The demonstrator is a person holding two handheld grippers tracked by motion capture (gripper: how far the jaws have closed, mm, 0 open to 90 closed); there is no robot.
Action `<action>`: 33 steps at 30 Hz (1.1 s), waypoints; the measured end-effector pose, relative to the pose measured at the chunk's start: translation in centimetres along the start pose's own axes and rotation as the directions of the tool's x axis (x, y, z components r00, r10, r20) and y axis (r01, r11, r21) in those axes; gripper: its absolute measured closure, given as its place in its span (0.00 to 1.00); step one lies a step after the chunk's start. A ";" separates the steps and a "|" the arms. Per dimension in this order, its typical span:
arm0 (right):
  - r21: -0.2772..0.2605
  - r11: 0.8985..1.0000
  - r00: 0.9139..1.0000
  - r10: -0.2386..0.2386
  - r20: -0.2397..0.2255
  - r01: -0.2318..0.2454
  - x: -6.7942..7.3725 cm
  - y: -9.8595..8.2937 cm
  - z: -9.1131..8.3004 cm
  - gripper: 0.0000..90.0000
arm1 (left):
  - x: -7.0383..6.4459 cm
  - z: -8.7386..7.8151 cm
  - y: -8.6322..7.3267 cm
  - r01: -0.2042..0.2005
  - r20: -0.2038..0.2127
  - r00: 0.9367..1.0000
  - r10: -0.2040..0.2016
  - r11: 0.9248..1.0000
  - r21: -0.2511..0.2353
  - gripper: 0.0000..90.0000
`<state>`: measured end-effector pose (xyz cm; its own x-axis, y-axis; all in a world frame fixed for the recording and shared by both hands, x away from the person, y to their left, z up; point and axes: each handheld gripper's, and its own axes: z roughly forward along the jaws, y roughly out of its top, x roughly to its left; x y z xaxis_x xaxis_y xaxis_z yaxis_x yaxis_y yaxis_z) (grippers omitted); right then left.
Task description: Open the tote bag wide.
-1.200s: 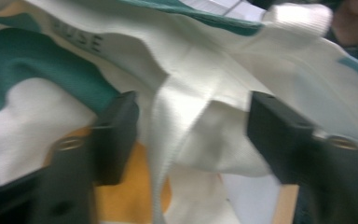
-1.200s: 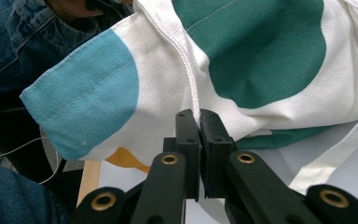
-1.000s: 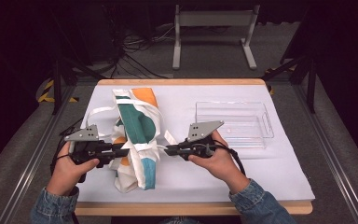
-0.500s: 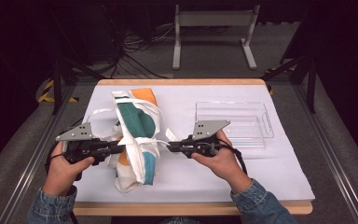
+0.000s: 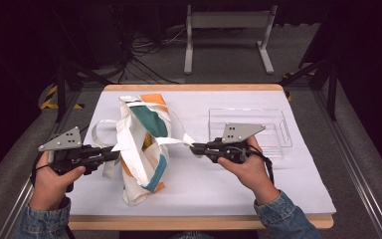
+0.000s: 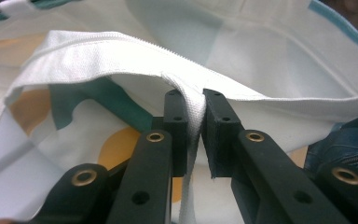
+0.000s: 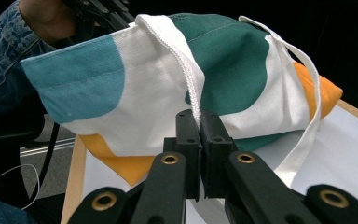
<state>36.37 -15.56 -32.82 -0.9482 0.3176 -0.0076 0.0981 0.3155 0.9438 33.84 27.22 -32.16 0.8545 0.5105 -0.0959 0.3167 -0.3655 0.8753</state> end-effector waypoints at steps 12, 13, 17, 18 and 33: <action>0.028 0.999 0.999 0.043 0.027 -0.044 -0.2 -1.5 -1.8 0.97 | 1.1 -1.7 -1.0 0.026 -0.030 0.999 -0.024 0.998 0.063 0.90; 0.033 0.998 0.998 0.046 0.031 -0.047 -0.2 -1.6 -1.9 0.97 | 1.2 -1.8 -1.1 0.031 -0.031 0.999 -0.029 0.997 0.072 0.90; 0.047 0.997 0.998 0.055 0.039 -0.057 -0.2 -2.3 -2.5 0.97 | 1.4 -2.0 -1.4 0.036 -0.030 0.999 -0.033 0.995 0.088 0.90; 0.050 0.997 0.997 0.058 0.041 -0.060 -0.2 -2.4 -2.6 0.97 | 1.4 -2.0 -1.4 0.036 -0.030 0.999 -0.033 0.995 0.088 0.90; 0.080 0.992 0.994 0.096 0.046 -0.100 -0.6 -3.6 -3.4 0.97 | 2.7 -2.2 -3.0 0.058 -0.008 0.998 -0.058 0.983 0.176 0.90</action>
<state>35.53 -19.98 -35.11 -0.9193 0.3876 0.0679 0.2159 0.3525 0.9106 34.31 31.38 -34.03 0.8316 0.5367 -0.1429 0.4336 -0.4666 0.7709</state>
